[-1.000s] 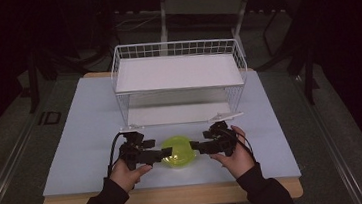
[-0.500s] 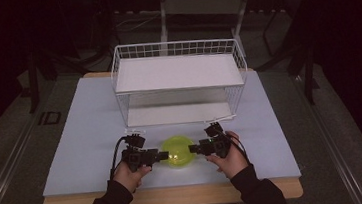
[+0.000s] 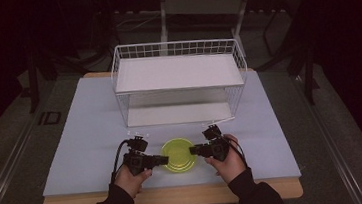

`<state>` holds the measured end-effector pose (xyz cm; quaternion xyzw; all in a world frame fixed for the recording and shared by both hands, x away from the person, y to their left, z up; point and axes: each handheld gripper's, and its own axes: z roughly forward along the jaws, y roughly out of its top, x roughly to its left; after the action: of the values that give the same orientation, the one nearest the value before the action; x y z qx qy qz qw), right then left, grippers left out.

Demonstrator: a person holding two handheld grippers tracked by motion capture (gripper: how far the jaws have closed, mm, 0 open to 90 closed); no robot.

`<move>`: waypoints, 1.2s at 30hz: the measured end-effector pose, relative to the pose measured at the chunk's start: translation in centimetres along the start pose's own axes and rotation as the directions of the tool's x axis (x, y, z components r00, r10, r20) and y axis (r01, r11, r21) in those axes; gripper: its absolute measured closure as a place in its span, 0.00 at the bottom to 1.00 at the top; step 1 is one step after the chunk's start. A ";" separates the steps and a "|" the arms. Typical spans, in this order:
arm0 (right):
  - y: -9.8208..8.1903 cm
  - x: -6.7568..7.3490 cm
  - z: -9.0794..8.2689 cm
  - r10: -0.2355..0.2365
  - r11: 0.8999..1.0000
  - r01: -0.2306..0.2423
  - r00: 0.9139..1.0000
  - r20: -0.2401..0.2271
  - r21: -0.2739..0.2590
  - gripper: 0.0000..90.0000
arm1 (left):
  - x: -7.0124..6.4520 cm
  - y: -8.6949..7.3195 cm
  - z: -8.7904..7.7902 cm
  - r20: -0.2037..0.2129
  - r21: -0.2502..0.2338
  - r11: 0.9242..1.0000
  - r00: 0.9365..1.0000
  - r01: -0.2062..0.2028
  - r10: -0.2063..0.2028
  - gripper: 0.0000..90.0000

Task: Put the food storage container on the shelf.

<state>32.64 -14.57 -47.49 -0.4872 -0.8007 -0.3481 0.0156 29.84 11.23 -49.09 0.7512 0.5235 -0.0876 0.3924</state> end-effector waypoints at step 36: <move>4.3 3.1 -7.6 -0.121 0.961 0.114 0.993 -0.014 -0.253 0.90 | -2.4 5.7 -5.6 0.044 -0.161 0.987 0.999 -0.007 0.014 0.90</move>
<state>32.06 -15.25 -38.26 -0.4319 -0.7772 -0.4543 -0.0554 32.11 12.48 -41.12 0.7178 0.5157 -0.0601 0.4638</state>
